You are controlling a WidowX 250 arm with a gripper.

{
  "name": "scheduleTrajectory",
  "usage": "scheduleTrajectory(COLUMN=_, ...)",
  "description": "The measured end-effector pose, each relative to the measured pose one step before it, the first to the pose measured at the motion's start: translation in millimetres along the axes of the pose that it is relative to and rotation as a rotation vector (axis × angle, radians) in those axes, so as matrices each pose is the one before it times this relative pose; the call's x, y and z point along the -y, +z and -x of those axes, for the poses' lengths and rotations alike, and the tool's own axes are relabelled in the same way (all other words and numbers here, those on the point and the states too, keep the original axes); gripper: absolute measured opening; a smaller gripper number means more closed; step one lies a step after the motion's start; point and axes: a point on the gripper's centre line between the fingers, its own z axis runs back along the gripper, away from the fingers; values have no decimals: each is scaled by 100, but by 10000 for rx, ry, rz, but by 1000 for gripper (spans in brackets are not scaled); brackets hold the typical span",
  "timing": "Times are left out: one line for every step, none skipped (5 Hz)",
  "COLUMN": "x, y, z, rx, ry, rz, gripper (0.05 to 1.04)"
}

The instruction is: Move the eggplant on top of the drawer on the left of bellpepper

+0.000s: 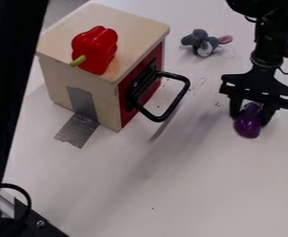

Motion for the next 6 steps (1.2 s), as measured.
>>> scheduleTrajectory(x=-267, y=170, z=403, rx=-136, ry=-350, rz=-106, gripper=622)
scheduleTrajectory(x=239, y=3046, z=-103, rx=177, ry=-499, rz=332, gripper=622)
scheduleTrajectory(x=-656, y=4354, z=-808, rx=418, ry=-373, rz=357, gripper=622)
scheduleTrajectory(x=-2499, y=5088, z=-544, rx=441, ry=-152, rz=349, gripper=622)
scheduleTrajectory(x=-3073, y=3366, z=154, rx=-67, ry=-276, rz=252, gripper=622)
scheduleTrajectory(x=-4226, y=3321, z=233, rx=49, ry=-132, rz=-16, gripper=622)
